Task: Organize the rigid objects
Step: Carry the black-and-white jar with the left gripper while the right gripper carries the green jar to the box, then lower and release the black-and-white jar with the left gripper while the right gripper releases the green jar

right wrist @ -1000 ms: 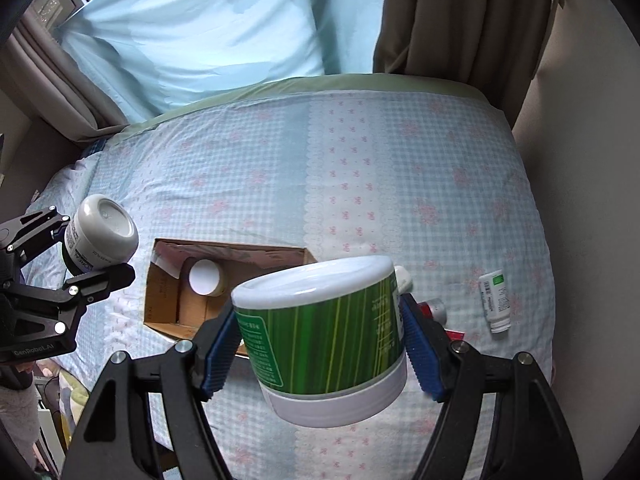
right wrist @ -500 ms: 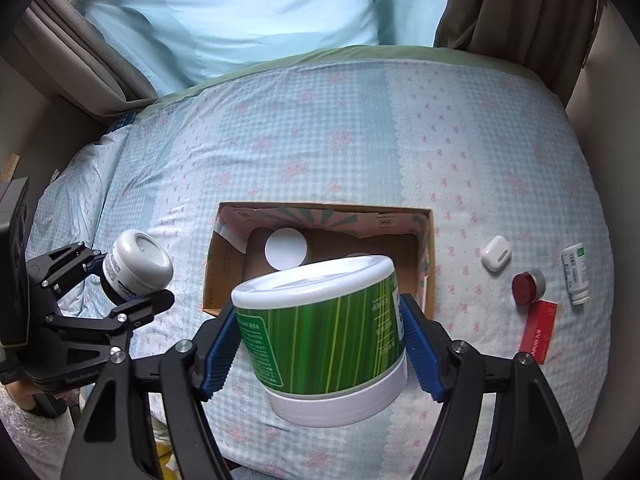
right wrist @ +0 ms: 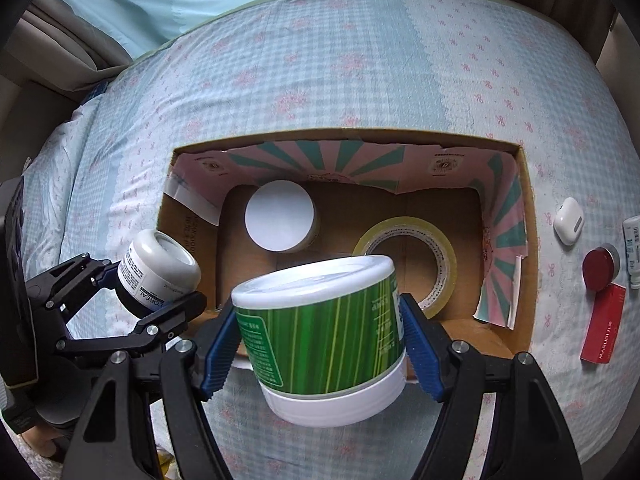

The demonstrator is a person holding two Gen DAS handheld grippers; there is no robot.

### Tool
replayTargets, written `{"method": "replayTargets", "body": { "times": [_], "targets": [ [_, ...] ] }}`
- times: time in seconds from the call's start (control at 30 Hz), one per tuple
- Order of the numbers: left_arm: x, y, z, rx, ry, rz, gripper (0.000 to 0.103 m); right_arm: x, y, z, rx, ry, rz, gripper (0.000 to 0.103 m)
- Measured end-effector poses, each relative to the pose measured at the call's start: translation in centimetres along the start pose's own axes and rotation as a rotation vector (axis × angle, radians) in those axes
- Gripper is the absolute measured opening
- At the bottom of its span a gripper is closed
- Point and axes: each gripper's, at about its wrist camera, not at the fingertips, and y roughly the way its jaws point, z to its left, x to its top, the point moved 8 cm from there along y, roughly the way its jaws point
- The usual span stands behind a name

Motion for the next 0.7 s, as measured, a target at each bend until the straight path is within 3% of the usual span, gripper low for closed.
{"method": "replayTargets", "body": {
  "times": [0.3, 0.63, 0.7],
  "targets": [
    [0.3, 4.1, -0.1, 0.03, 0.021, 0.039, 0.054, 2.7, 3.1, -1.4, 0.001, 0.022, -0.022, 0.07],
    [0.1, 4.5, -0.5, 0.041, 0.053, 0.067, 0.055, 4.1, 4.2, -1.4, 0.018, 0.015, -0.007, 0.072],
    [0.3, 4.1, -0.8, 0.034, 0.061, 0.069, 0.083, 4.5, 4.4, -1.4, -0.008, 0.006, -0.002, 0.074]
  ]
}}
